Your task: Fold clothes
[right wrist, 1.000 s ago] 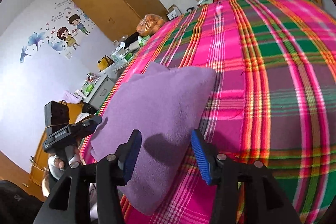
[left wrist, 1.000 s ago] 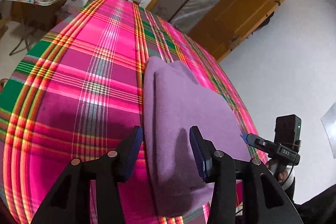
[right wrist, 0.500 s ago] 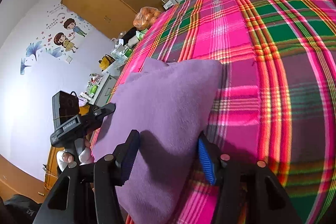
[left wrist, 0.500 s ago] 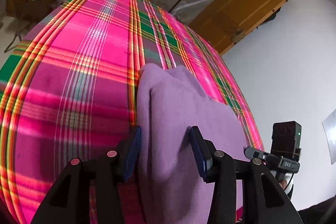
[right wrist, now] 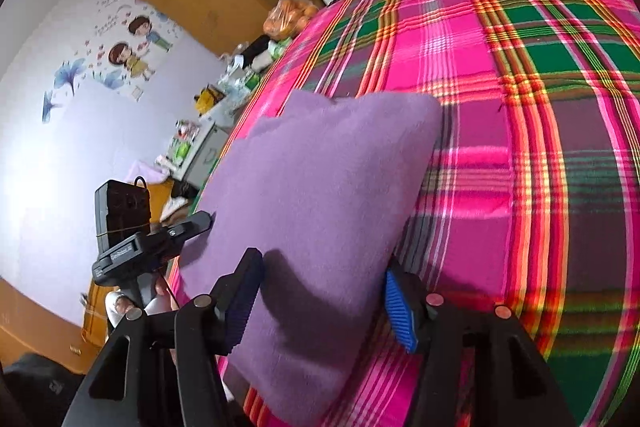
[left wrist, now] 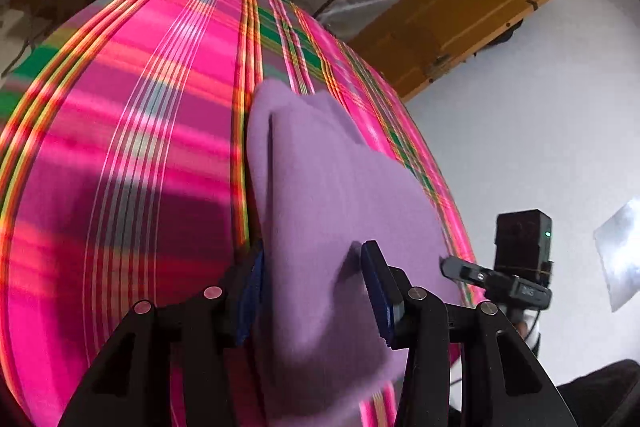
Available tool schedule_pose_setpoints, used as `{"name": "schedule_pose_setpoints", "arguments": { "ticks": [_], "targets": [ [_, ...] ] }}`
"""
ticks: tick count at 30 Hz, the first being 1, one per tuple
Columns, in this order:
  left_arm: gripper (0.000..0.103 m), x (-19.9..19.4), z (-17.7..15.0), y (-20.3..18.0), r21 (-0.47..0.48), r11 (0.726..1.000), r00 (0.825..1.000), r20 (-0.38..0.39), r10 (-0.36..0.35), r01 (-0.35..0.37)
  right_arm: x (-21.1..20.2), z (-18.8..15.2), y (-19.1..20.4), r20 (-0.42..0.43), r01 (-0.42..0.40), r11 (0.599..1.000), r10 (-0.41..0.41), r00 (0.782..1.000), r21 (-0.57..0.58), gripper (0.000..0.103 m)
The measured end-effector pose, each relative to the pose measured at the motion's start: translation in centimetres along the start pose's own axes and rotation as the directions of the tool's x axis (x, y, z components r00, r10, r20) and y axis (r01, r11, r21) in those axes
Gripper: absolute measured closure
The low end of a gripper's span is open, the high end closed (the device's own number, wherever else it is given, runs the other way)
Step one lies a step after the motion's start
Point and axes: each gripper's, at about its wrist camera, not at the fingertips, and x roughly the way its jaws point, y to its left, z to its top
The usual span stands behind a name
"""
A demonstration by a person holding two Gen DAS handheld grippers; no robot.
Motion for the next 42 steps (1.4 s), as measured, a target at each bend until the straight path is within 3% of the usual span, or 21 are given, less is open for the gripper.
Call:
{"name": "schedule_pose_setpoints", "arguments": {
  "ticks": [3,8,13,18,24,33,42],
  "targets": [
    [0.054,0.0,-0.7,-0.2,-0.001,1.000,1.000,-0.010,-0.005,0.005,0.1,0.0,0.2,-0.013,-0.001,1.000,0.000,1.000,-0.012,0.044],
    [0.054,2.1,1.1,-0.1,-0.022,0.999,0.999,-0.032,-0.038,0.038,1.0,1.1,-0.1,0.000,-0.013,1.000,0.013,1.000,0.007,0.047],
    [0.054,3.3,1.7,-0.6,-0.033,0.998,0.998,-0.032,-0.053,0.052,1.0,1.0,-0.2,0.010,0.002,1.000,-0.002,1.000,0.008,0.060],
    [0.072,2.2,1.5,-1.3,0.008,0.999,0.999,0.026,-0.037,0.037,0.4,1.1,0.3,0.033,-0.004,1.000,0.005,0.999,-0.013,0.069],
    [0.075,1.2,2.5,-2.1,0.069,0.998,0.998,0.068,-0.005,0.001,0.3,2.6,1.7,0.060,0.000,0.998,0.004,0.998,-0.067,0.072],
    [0.075,2.3,9.0,-3.4,0.174,0.981,0.987,0.149,0.055,-0.081,1.1,8.8,3.6,0.098,0.034,0.985,-0.017,0.995,-0.171,0.071],
    [0.075,6.1,18.0,0.1,0.183,0.974,0.975,0.203,0.093,-0.132,6.0,17.2,2.2,0.133,0.049,0.983,-0.025,0.991,-0.179,0.071]
  ]
}}
